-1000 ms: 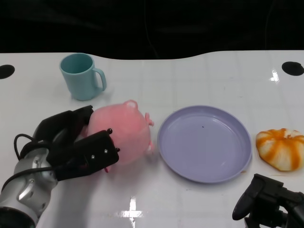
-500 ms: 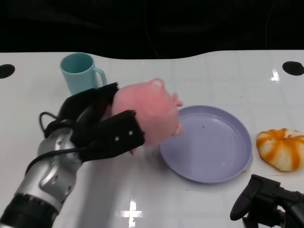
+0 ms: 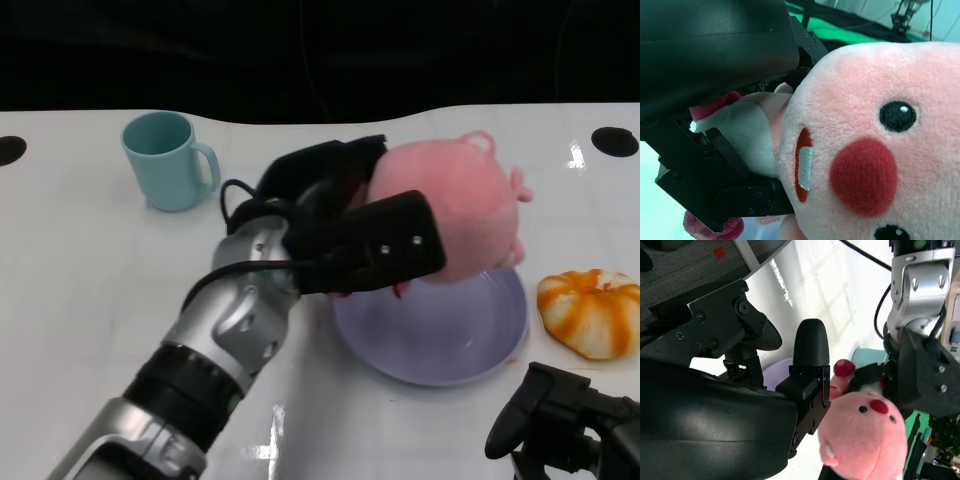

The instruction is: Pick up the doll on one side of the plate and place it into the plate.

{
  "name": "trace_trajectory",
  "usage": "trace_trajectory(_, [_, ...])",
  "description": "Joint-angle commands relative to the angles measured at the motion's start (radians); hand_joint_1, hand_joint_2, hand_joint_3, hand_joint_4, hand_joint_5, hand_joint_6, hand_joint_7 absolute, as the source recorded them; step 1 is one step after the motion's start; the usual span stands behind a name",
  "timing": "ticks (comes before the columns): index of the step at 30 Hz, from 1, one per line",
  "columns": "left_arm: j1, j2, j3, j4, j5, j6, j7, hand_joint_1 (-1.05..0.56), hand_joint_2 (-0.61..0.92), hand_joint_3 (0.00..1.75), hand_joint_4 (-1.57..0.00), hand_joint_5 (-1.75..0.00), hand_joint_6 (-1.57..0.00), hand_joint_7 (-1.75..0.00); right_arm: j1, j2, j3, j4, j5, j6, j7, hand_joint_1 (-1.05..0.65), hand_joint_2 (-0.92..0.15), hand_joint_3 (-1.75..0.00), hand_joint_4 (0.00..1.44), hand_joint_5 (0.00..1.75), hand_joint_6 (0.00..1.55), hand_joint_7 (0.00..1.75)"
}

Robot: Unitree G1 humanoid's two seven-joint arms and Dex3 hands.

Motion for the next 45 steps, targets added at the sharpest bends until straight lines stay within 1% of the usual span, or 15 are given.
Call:
trace_trajectory(1, [-0.048, -0.018, -0.014, 0.051, 0.009, 0.004, -0.001, -0.26, 0.58, 0.99, -0.9, -1.75, -0.66, -1.71, 0.007, -0.007, -0.003, -0.021, 0.01, 0.004, 0.0, -0.04, -0.68, -1.1, 0.6, 1.75, 0.51, 1.51])
trace_trajectory(3, [-0.061, -0.033, -0.021, 0.081, 0.011, -0.001, 0.008, -0.26, 0.59, 0.97, -0.9, -1.75, -0.65, -1.74, 0.009, -0.007, -0.001, -0.024, 0.01, 0.005, 0.0, -0.04, -0.68, -1.1, 0.6, 1.75, 0.51, 1.52])
trace_trajectory(9, [-0.095, -0.06, -0.043, 0.16, 0.018, 0.005, -0.003, -0.28, 0.62, 0.97, -0.85, -1.75, -0.73, -1.38, 0.004, -0.01, 0.011, -0.041, -0.014, 0.02, -0.008, -0.06, -0.66, -1.11, 0.61, 1.75, 0.51, 1.54])
trace_trajectory(12, [-0.101, -0.065, -0.043, 0.179, 0.002, 0.009, -0.026, -0.27, 0.64, 0.9, -0.83, -1.75, -0.7, -1.53, 0.002, -0.006, 0.017, -0.046, -0.017, 0.03, -0.012, -0.06, -0.66, -1.12, 0.6, 1.75, 0.51, 1.54])
trace_trajectory(14, [-0.099, -0.07, -0.025, 0.185, -0.031, 0.007, -0.054, -0.25, 0.68, 0.59, -0.76, -1.75, -0.75, -1.11, 0.0, -0.003, 0.018, -0.044, -0.013, 0.029, -0.012, -0.05, -0.65, -1.14, 0.6, 1.75, 0.51, 1.55])
trace_trajectory(16, [-0.097, -0.063, -0.017, 0.184, -0.059, -0.009, -0.1, -0.25, 0.78, 0.34, -0.64, -1.66, -0.7, -0.62, -0.002, -0.004, 0.018, -0.043, -0.014, 0.03, -0.012, -0.04, -0.65, -1.14, 0.61, 1.75, 0.51, 1.55])
trace_trajectory(17, [-0.093, -0.053, -0.014, 0.181, -0.079, -0.035, -0.134, -0.26, 0.82, 0.28, -0.61, -1.61, -0.67, -0.49, -0.003, -0.005, 0.017, -0.042, -0.013, 0.03, -0.012, -0.05, -0.65, -1.14, 0.61, 1.75, 0.51, 1.55])
trace_trajectory(18, [-0.089, -0.044, -0.012, 0.178, -0.094, -0.056, -0.158, -0.32, 0.87, 0.23, -0.46, -1.37, -0.56, -0.36, -0.004, -0.005, 0.016, -0.042, -0.012, 0.03, -0.011, -0.05, -0.65, -1.15, 0.61, 1.75, 0.51, 1.55])
trace_trajectory(20, [-0.082, -0.024, -0.017, 0.164, -0.109, -0.079, -0.206, -0.47, 0.91, 0.21, -0.27, -0.88, -0.39, -0.18, -0.006, -0.006, 0.015, -0.041, -0.013, 0.027, -0.011, -0.04, -0.64, -1.15, 0.61, 1.75, 0.51, 1.55])
trace_trajectory(22, [-0.077, -0.009, -0.031, 0.144, -0.1, -0.074, -0.243, -0.63, 0.92, 0.25, -0.11, -0.59, -0.23, -0.07, -0.008, -0.007, 0.013, -0.044, -0.013, 0.036, -0.012, -0.04, -0.63, -1.15, 0.61, 1.75, 0.51, 1.55])
trace_trajectory(24, [-0.076, 0.002, -0.045, 0.131, -0.083, -0.071, -0.261, -0.69, 0.92, 0.27, -0.06, -0.51, -0.19, -0.04, -0.009, -0.006, 0.012, -0.043, -0.011, 0.035, -0.012, -0.04, -0.63, -1.16, 0.61, 1.75, 0.51, 1.55])
trace_trajectory(25, [-0.076, 0.007, -0.054, 0.126, -0.073, -0.07, -0.267, -0.77, 0.92, 0.29, -0.02, -0.34, -0.12, -0.02, -0.01, -0.006, 0.011, -0.041, -0.011, 0.032, -0.011, -0.03, -0.63, -1.16, 0.61, 1.75, 0.51, 1.55])
trace_trajectory(29, [-0.083, 0.042, -0.114, 0.086, -0.005, -0.063, -0.295, -0.94, 0.92, 0.38, 0.0, -0.06, -0.01, -0.01, -0.012, -0.005, 0.006, -0.035, -0.004, 0.025, -0.008, -0.02, -0.63, -1.17, 0.62, 1.75, 0.51, 1.55])
trace_trajectory(35, [-0.077, 0.074, -0.142, 0.028, 0.034, -0.064, -0.324, -1.01, 0.92, 0.41, 0.0, -0.01, -0.01, -0.01, -0.017, -0.005, 0.005, -0.033, -0.008, 0.038, -0.013, -0.02, -0.62, -1.18, 0.61, 1.75, 0.51, 1.55])
trace_trajectory(45, [0.057, 0.168, -0.063, -0.267, -0.012, -0.04, -0.385, -1.02, 0.92, 0.41, -0.03, -0.02, -0.02, -0.01, -0.025, -0.002, -0.004, -0.004, 0.009, 0.021, -0.008, -0.02, -0.63, -1.16, 0.6, 1.75, 0.51, 1.54])
